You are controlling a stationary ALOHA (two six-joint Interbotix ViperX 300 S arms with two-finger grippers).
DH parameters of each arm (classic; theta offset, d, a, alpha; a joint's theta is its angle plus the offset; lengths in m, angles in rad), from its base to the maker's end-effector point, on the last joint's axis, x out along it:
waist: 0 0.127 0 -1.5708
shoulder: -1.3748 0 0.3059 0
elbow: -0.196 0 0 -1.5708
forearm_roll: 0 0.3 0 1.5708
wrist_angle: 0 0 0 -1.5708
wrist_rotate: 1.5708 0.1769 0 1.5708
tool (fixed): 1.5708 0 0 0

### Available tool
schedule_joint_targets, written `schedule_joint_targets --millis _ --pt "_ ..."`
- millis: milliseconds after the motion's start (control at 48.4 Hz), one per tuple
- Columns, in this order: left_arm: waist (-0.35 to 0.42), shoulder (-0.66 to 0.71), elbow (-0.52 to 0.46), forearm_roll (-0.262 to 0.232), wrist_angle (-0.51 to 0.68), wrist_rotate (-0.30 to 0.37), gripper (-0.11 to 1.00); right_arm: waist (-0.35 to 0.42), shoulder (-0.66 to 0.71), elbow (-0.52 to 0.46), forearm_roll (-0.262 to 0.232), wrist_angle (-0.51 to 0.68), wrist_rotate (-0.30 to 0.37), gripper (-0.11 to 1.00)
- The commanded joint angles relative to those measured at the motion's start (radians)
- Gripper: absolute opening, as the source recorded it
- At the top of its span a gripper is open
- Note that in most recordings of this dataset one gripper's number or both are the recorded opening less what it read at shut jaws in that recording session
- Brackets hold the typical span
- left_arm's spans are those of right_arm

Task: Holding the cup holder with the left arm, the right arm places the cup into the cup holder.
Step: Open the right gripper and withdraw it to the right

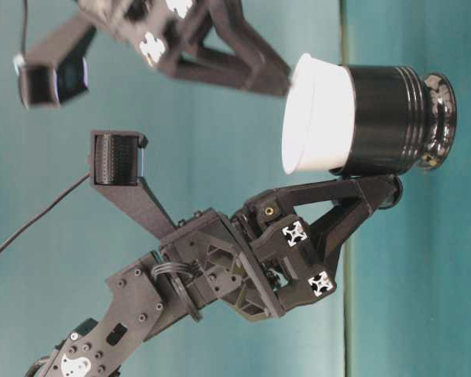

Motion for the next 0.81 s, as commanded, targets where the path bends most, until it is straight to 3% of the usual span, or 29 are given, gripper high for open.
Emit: schedule_joint_targets --millis 0,413,785 --pt "-0.003 -0.017 -0.005 0.003 -0.003 -0.002 0.21 -0.005 -0.15 0.017 0.002 -0.015 0.011 0.83" --pt "-0.003 0.005 0.012 0.003 -0.011 -0.006 0.21 -0.005 -0.301 0.143 0.003 -0.1 0.012 0.83" --pt "-0.003 0.04 0.014 0.003 -0.048 -0.006 0.21 -0.002 -0.359 0.207 0.049 -0.146 0.012 0.83"
